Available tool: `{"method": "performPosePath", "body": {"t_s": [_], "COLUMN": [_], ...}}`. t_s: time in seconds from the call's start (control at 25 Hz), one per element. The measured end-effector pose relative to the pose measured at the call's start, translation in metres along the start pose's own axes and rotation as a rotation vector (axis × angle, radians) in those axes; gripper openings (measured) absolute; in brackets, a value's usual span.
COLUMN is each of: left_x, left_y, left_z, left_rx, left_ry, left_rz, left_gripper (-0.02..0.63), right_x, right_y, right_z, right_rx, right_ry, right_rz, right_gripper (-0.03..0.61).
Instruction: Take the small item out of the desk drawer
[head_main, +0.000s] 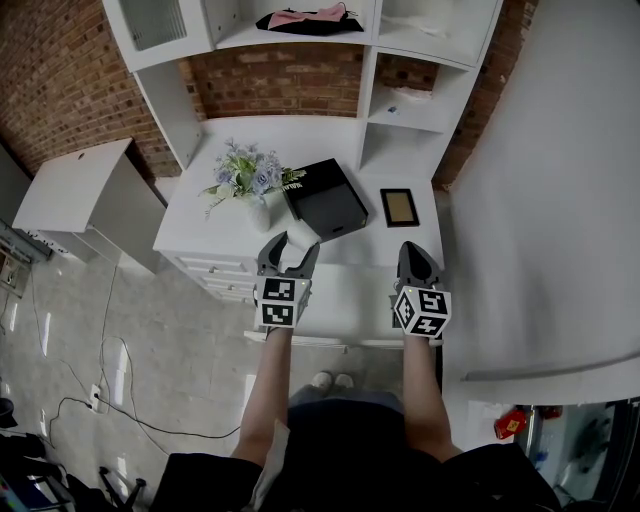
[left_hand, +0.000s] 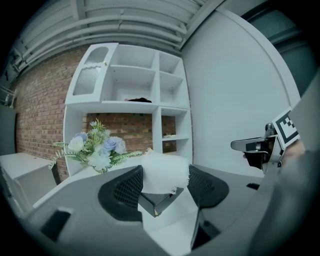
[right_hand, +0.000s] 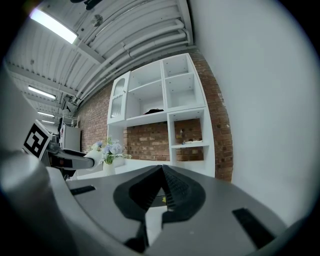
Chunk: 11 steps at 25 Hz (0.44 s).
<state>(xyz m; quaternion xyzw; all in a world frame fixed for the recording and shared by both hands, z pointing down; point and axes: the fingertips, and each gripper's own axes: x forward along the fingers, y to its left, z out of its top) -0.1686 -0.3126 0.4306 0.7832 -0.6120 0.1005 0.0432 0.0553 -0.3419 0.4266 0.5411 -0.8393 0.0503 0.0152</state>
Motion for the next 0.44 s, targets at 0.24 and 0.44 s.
{"method": "performPosePath", "body": {"t_s": [0.24,0.44], "left_x": [0.0025,0.0042], "left_y": [-0.0004,0.0006], "left_z": [-0.0010,-0.0010], "left_rx": [-0.003,-0.007], "left_ry": [0.001,0.004], "left_rz": [-0.005,-0.005], "left_gripper": [0.265,0.265], "right_x": [0.0032,0.0050], "right_y": [0.0011,0.0011], "right_z": [-0.0014,-0.0012], "right_rx": [0.003,0.004], "right_ry": [0.003,0.004], "right_rz": [0.007,0.009], "right_gripper": [-0.003,-0.003]}}
